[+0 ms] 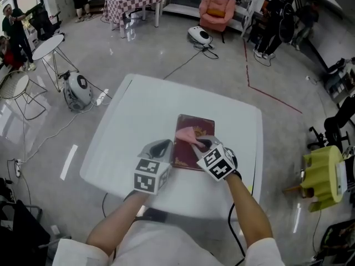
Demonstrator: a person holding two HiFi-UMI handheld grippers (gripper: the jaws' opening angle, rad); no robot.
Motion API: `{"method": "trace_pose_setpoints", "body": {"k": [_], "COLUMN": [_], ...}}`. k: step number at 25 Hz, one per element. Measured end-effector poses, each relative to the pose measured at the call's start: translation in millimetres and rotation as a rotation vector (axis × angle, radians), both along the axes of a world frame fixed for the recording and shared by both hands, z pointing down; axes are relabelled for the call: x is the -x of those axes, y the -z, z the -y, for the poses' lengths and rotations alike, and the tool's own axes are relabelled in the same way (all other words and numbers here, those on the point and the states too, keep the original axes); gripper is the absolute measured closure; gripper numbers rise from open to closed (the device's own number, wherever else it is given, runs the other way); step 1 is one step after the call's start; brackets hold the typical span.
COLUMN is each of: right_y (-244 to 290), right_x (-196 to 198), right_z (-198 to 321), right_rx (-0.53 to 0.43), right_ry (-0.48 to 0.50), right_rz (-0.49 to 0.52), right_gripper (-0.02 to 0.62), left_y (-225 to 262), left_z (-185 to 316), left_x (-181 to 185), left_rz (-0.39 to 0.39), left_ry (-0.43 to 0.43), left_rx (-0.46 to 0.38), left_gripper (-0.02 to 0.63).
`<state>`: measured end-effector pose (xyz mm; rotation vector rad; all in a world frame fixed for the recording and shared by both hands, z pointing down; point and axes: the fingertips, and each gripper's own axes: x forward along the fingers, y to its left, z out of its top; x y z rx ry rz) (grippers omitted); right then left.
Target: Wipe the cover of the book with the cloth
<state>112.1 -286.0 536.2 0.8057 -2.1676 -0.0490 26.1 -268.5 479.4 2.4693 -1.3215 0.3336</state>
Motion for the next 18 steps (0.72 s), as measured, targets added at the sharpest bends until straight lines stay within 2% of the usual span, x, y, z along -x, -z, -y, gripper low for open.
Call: {"method": "trace_pose_setpoints", "body": {"k": [18], "right_y": [2], "right_x": [14], "right_z": [-97], "right_rx": [0.04], "right_ry": [0.088], "right_rz": [0.028], "right_gripper": [0.557], "left_y": [14], "left_z": [-33], "left_x": [-2], "left_rz": [-0.001], "left_ry": [0.009], "left_rx": [-0.019], "left_gripper": [0.6]}}
